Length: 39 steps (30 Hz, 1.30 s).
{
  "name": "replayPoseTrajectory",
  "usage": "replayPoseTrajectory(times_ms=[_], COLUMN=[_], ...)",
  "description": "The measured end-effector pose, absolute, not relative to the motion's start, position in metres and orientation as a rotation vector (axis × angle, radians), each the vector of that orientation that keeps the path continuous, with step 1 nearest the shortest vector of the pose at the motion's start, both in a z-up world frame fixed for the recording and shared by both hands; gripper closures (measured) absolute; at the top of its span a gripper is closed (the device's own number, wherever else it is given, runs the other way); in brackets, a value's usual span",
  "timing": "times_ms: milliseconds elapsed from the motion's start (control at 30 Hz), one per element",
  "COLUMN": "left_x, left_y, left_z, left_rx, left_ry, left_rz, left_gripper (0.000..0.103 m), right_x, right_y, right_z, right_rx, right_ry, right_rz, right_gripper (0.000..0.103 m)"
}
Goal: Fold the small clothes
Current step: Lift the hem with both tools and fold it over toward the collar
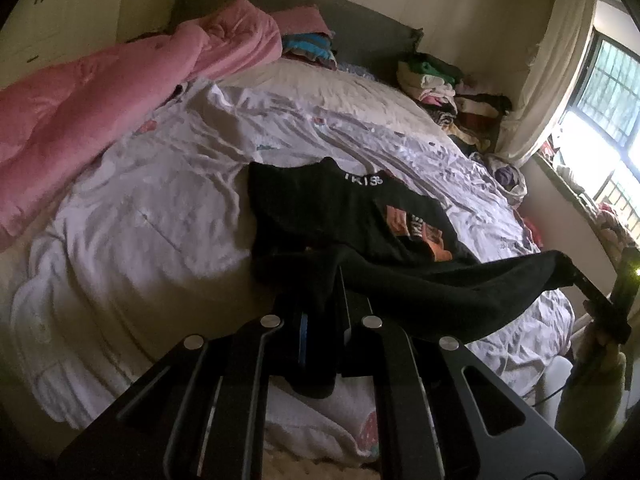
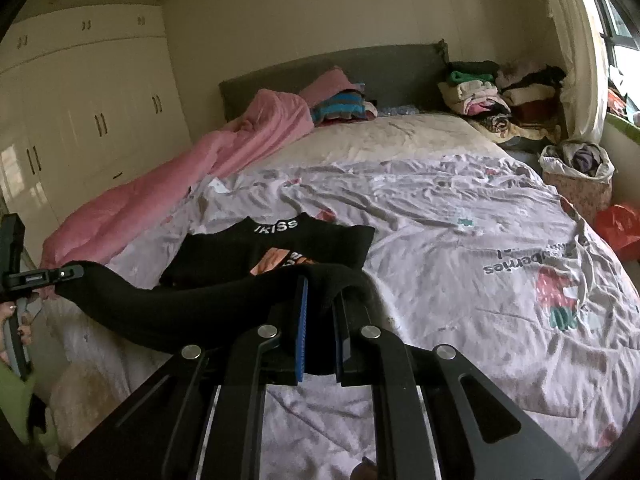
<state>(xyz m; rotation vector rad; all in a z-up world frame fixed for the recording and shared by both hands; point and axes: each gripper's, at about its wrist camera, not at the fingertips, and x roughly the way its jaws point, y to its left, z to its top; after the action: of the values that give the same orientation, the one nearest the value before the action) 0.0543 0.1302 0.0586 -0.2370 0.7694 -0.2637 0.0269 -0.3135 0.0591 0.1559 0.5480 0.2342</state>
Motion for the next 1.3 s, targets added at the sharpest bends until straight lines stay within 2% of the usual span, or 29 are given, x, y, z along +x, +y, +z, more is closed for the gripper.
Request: replayPoseTrajectory(times_ms=[867, 1300], left_x=[0.096, 0.137], left_y=[0.130, 0.124], left_z=[0.080, 0.071], left_rx=[-0.245, -0.228], left_ry=[0.714, 0.707], left_rz=[-0.212, -0.191], left_gripper=[0.100, 0.100], right_x=[0.074, 0.119], right_y=[-0.314, -0.315], right_z=[0.075, 0.061], right_rx=[0.144, 0.124], right_ry=[0.529, 0.558], right_rz=[0.204, 0.162], right_gripper=[0.094, 0.094])
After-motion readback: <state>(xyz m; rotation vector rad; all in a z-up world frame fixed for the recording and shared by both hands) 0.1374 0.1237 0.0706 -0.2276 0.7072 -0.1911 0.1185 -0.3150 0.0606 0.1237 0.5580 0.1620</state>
